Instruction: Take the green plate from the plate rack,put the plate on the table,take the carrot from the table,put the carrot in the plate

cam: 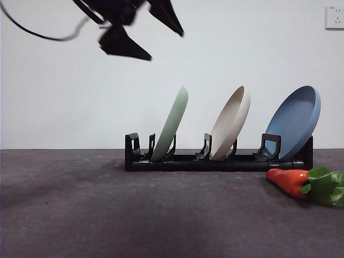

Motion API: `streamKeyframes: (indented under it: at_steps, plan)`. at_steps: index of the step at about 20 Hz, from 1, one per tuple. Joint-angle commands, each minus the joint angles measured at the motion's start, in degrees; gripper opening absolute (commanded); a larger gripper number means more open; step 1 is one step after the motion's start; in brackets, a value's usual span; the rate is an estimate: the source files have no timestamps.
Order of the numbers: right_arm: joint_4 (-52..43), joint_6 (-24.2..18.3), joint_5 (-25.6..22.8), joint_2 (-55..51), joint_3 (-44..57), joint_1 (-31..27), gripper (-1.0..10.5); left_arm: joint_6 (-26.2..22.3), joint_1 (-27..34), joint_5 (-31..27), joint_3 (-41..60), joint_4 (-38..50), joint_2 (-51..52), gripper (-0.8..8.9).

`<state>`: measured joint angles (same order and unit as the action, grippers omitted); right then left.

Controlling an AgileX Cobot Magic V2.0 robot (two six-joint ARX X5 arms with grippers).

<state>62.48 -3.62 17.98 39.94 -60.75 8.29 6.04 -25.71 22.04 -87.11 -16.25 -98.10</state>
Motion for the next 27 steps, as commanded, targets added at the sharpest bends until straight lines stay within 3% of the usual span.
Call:
streamKeyframes:
  at_steps: [1, 10, 13, 15, 19, 21, 27]
  plan:
    - [-0.20, 0.76, 0.04, -0.02, -0.17, 0.13, 6.9, -0.20, -0.94, -2.01, -4.68, 0.35, -5.31, 6.06]
    - [-0.04, 0.76, 0.02, 0.31, -0.17, 0.13, 6.9, -0.07, -3.04, -7.52, -8.50, 2.80, -16.24, 5.80]
    - [-0.02, 0.76, 0.00, 0.31, -0.17, 0.13, 6.9, -0.17, -3.58, -8.33, -8.50, 2.99, -16.61, 3.45]
    - [-0.02, 0.76, 0.02, 0.31, -0.17, 0.13, 6.9, -0.17, -3.61, -7.85, -8.50, 3.48, -16.61, 1.39]
    - [-0.02, 0.76, 0.04, 0.31, -0.17, 0.13, 6.9, -0.15, -3.61, -6.75, -8.50, 2.91, -16.63, 1.00]
    - [-0.02, 0.76, 0.07, 0.31, -0.17, 0.13, 6.9, -0.11, -3.61, -6.73, -8.50, 2.91, -16.63, 0.32]
    - [-0.02, 0.76, 0.09, 0.28, -0.17, 0.13, 6.9, 0.00, -3.61, -6.49, -8.50, 2.91, -16.63, -0.08]
